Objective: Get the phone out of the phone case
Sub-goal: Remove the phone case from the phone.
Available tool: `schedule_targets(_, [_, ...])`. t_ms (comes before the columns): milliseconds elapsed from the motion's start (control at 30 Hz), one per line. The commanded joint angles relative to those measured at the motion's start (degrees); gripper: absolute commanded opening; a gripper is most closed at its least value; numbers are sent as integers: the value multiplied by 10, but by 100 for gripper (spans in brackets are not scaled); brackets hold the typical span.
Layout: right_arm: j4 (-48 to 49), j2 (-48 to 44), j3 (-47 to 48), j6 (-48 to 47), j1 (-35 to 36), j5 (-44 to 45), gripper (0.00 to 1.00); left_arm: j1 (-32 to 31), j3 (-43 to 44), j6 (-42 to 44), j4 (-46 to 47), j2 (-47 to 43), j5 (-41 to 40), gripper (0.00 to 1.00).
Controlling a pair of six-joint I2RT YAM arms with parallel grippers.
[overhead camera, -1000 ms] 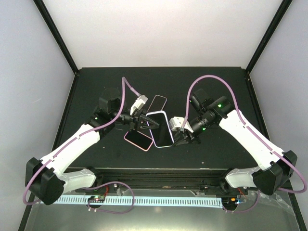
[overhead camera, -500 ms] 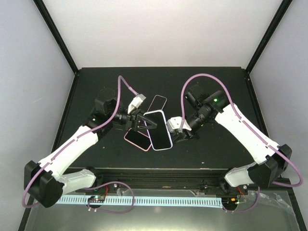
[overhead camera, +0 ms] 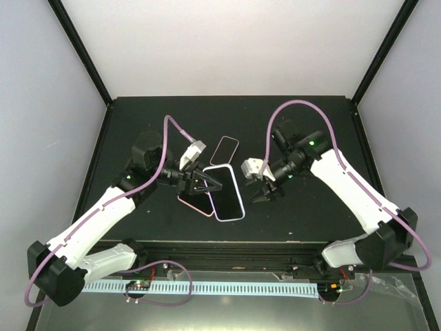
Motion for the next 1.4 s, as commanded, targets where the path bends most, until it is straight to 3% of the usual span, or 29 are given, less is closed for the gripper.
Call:
schedule_targets(0, [34, -54, -29, 100, -1, -23, 58, 7, -5, 47, 8, -19, -124, 2])
schedule_targets(67, [82, -68, -47, 170, 0, -6, 55, 8, -21, 38, 46, -21, -133, 2])
schedule_targets(167, [106, -74, -60, 200, 0, 6, 51, 9, -24, 32, 70, -12, -123, 1])
schedule_targets(300, [133, -61, -55, 234, -1, 23, 38, 11, -20, 36, 70, 0, -89, 2])
schedule_targets(467, [124, -43, -48, 203, -1, 30, 33, 11, -19, 48, 61, -1, -67, 2])
schedule_targets(800, [-48, 13, 20, 32, 0, 17, 38, 12, 1, 65, 43, 11, 13, 2])
schedule_targets(1133, [5, 12, 14, 74, 0, 22, 35, 11, -4, 62, 51, 12, 26, 2])
schedule_targets(1367, [-48, 7, 8, 26, 0, -23, 62, 12, -5, 70, 45, 8, 2, 2])
